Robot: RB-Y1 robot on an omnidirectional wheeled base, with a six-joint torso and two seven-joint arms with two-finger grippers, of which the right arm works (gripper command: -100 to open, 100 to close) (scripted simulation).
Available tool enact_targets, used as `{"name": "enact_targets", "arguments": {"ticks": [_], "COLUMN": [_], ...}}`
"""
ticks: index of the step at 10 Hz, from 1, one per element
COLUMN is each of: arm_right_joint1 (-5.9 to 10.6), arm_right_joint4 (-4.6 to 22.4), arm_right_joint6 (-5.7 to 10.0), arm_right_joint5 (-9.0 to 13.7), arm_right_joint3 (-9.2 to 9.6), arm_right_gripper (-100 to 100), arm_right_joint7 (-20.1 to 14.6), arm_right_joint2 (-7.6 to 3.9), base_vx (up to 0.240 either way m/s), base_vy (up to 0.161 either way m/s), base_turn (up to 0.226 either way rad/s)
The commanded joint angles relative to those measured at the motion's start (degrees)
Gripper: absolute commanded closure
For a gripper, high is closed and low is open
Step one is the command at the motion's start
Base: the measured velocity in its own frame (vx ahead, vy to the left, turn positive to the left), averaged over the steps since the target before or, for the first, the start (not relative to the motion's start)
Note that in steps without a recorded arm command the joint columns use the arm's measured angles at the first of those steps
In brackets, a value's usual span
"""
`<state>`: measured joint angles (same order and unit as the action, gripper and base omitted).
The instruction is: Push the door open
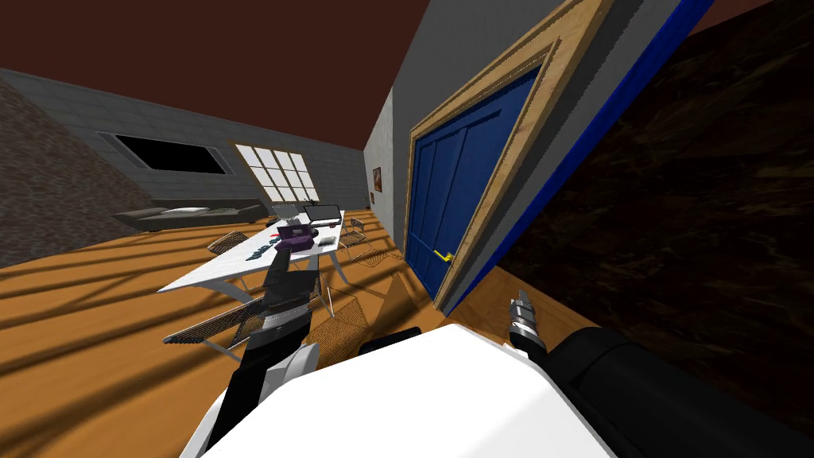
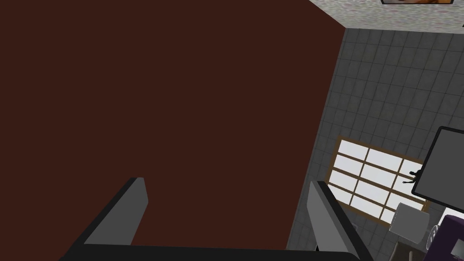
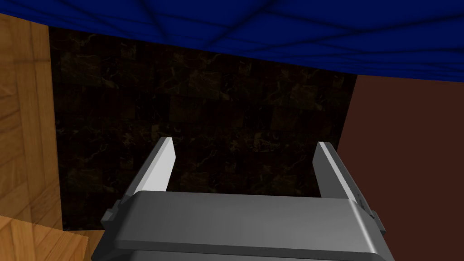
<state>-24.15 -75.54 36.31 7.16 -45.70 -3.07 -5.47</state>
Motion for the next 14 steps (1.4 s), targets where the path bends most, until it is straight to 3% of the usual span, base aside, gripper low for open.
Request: {"name": "enact_targets", "arguments": {"ticks": [1,4,14], "arm_right_joint1": [0.44,1.92,6.45], "arm_right_joint4": [1.61,5.42,14.02], "arm_right_joint6": [0.46,1.50,4.06], "arm_right_joint5": [0.16,0.47,1.09], "arm_right_joint3": [-0.95,-3.81,-10.14], "arm_right_gripper": [-100,-100,-100], "arm_right_joint7": [-0.05,0.22,0.80], "arm_right_joint2": [-0.17,0.43,2.68], "base_vx": [0.096,0.151,0.152], "base_vy": [0.107,0.141,0.124], "base_turn": [-0.042,-0.050,-0.019]}}
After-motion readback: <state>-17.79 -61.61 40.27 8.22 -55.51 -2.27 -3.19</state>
